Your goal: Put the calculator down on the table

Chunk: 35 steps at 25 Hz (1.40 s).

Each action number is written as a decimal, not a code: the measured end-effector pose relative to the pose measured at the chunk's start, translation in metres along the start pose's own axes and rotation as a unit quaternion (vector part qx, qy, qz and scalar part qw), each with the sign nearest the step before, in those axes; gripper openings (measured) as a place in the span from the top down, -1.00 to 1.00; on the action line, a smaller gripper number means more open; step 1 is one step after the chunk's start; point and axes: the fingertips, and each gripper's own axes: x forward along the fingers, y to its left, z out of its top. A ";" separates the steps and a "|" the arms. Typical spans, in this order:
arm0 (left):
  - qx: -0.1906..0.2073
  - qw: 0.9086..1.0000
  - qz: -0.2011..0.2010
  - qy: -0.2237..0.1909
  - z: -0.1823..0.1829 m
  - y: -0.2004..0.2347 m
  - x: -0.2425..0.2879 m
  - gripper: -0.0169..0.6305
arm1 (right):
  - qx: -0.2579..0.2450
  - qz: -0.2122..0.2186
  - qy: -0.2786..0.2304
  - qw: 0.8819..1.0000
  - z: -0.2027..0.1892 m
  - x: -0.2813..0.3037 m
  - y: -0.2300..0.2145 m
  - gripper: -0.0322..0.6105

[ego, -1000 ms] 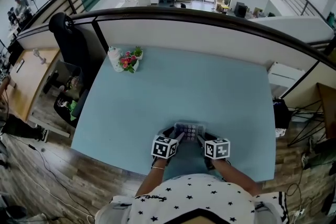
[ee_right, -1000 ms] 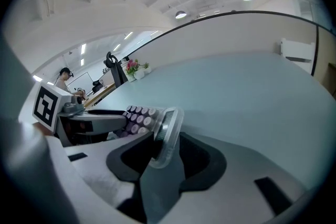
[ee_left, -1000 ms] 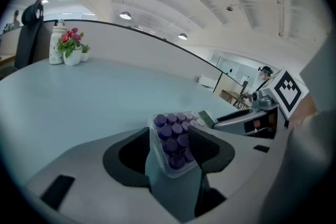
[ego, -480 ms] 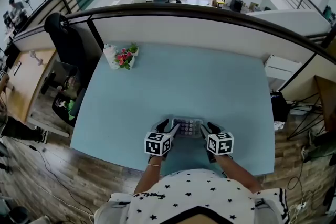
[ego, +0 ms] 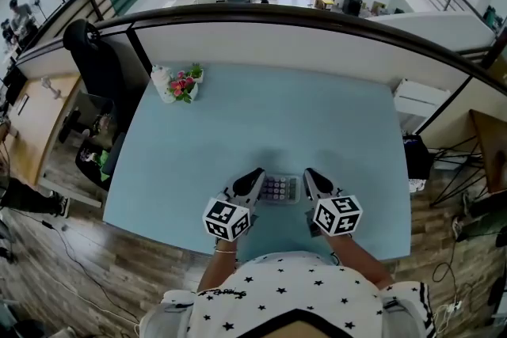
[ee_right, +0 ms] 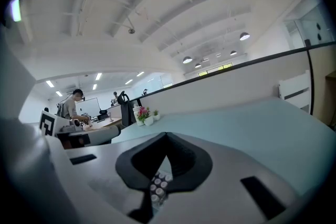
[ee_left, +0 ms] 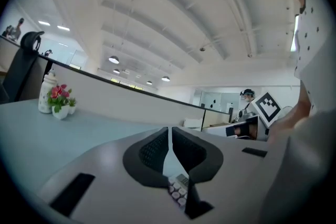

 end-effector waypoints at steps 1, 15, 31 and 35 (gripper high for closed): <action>0.006 1.000 -0.008 -0.014 0.008 -0.005 -0.001 0.81 | 0.002 0.003 -0.010 1.000 0.006 -0.002 0.002 0.91; 0.009 0.998 -0.029 -0.055 0.037 -0.021 -0.014 0.82 | -0.002 0.028 -0.029 0.999 0.023 -0.012 0.026 0.91; 0.001 0.998 -0.031 -0.061 0.043 -0.022 -0.013 0.82 | -0.009 0.034 -0.034 0.999 0.028 -0.013 0.031 0.91; 0.002 0.997 -0.033 -0.064 0.046 -0.023 -0.011 0.82 | -0.007 0.032 -0.034 0.999 0.028 -0.014 0.028 0.91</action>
